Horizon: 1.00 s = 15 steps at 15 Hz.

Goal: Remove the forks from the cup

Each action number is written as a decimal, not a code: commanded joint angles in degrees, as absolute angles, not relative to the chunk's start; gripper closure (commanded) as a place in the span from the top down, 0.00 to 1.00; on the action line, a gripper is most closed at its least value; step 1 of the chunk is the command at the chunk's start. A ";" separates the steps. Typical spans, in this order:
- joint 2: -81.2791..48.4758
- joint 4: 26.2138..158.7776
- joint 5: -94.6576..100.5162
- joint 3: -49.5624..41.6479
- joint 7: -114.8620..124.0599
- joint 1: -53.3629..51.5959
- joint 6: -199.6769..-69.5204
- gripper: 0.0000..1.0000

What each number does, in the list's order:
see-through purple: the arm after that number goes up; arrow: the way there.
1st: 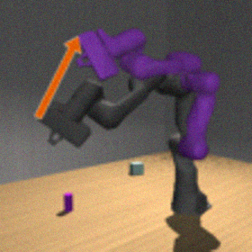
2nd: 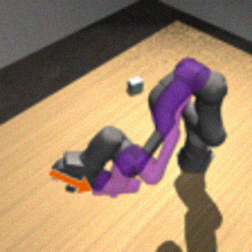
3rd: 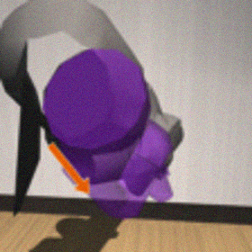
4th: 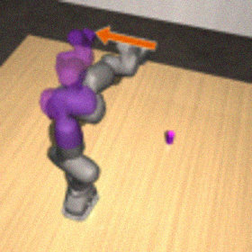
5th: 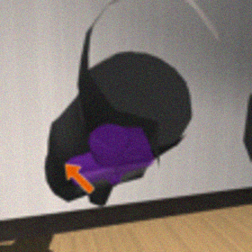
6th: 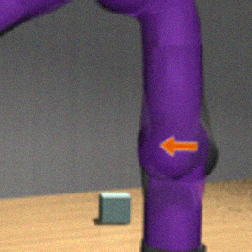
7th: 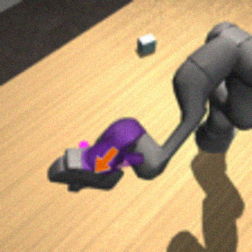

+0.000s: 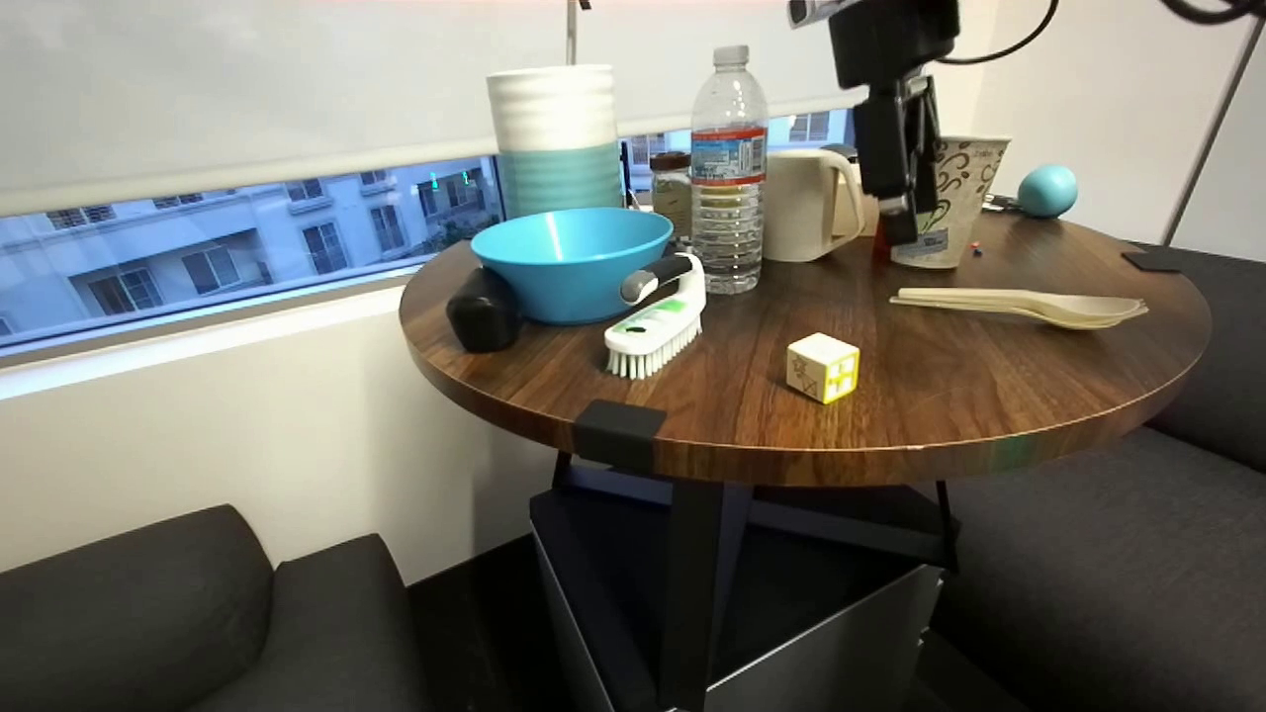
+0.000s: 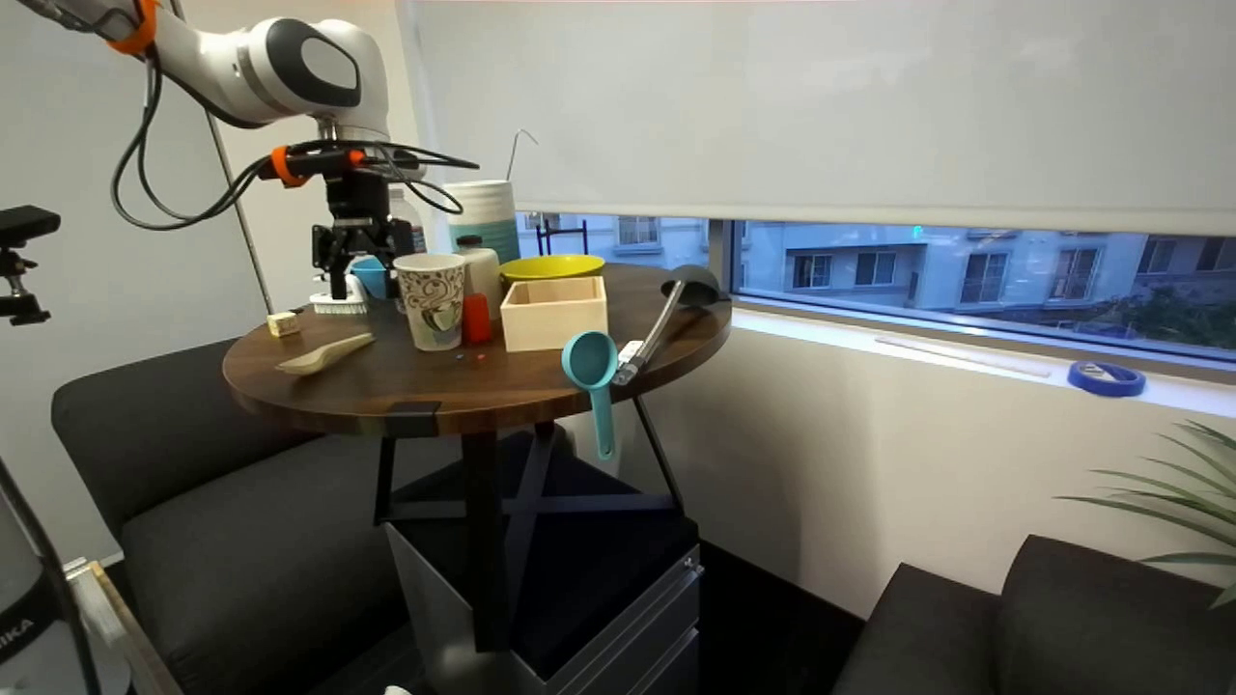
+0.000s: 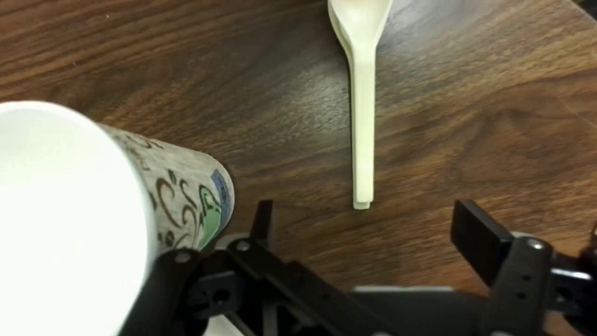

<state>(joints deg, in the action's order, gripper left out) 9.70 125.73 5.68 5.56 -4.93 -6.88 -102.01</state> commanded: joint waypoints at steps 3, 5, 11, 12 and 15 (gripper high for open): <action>23.48 128.20 -0.78 2.99 -7.56 -6.38 -98.43 1.00; 27.28 128.90 -2.81 1.54 -8.49 -6.41 -98.64 1.00; 36.42 133.29 -8.24 -2.74 -14.58 -6.90 -101.42 1.00; 37.38 133.92 -8.60 -3.20 -15.48 -6.94 -101.55 1.00; 39.23 135.38 -8.72 -4.07 -17.33 -6.91 -101.54 1.00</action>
